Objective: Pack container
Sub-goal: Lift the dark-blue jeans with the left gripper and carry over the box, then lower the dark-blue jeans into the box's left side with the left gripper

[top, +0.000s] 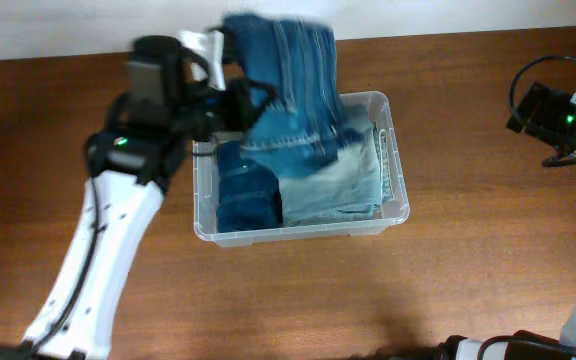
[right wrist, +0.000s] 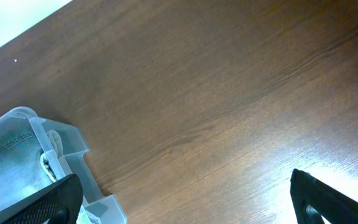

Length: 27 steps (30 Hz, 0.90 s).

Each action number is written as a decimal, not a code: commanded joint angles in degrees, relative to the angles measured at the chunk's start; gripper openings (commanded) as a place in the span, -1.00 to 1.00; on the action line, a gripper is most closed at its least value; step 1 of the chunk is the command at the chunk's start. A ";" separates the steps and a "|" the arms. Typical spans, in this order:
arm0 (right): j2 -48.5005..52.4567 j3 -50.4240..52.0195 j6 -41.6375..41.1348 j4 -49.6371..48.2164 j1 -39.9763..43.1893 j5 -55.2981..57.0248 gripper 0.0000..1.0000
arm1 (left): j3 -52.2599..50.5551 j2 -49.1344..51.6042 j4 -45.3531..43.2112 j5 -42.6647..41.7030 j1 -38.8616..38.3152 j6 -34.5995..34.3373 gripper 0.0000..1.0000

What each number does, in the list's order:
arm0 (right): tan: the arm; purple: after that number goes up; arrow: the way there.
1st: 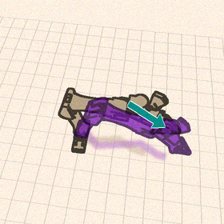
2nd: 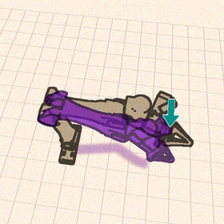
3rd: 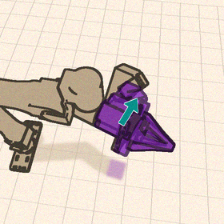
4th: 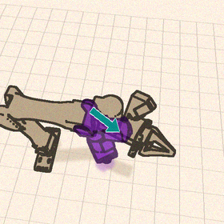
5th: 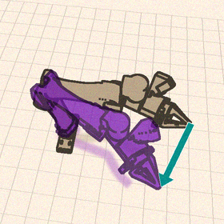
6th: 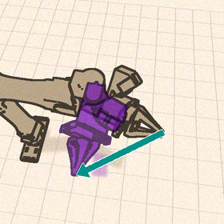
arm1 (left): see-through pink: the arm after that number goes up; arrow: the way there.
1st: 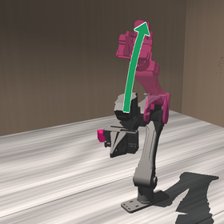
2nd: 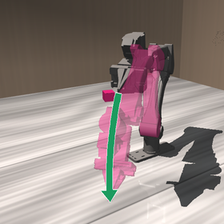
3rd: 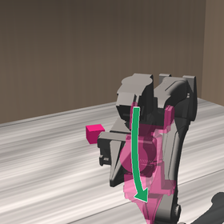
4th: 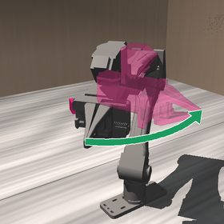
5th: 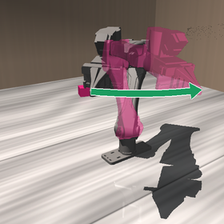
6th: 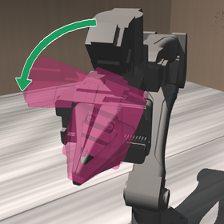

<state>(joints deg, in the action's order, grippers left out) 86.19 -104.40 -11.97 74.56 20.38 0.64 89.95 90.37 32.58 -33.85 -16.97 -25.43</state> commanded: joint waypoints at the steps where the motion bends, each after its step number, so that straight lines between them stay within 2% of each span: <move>1: 0.07 -0.02 -0.28 -0.17 0.28 0.48 0.97 | 1.99 0.37 0.90 -0.09 -0.98 2.36 -0.99; 5: 0.04 -0.02 -0.28 -0.15 0.28 0.48 0.97 | 1.97 1.64 5.99 4.33 -1.14 2.36 -0.99; 11: 0.07 -0.02 -0.28 -0.17 0.28 0.48 0.97 | 1.88 2.64 12.59 6.36 -1.16 2.93 -0.99; 22: 0.04 -0.02 -0.28 -0.17 0.28 0.48 0.97 | -3.37 4.83 15.04 7.21 -1.14 5.84 -0.99; 27: 0.04 -0.02 -0.28 -0.17 0.28 0.48 0.97 | -4.26 4.83 19.17 13.62 -1.16 6.29 -0.99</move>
<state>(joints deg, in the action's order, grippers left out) 86.19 -104.40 -12.03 74.56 20.38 0.64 86.65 94.52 50.11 -22.81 -17.98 -20.73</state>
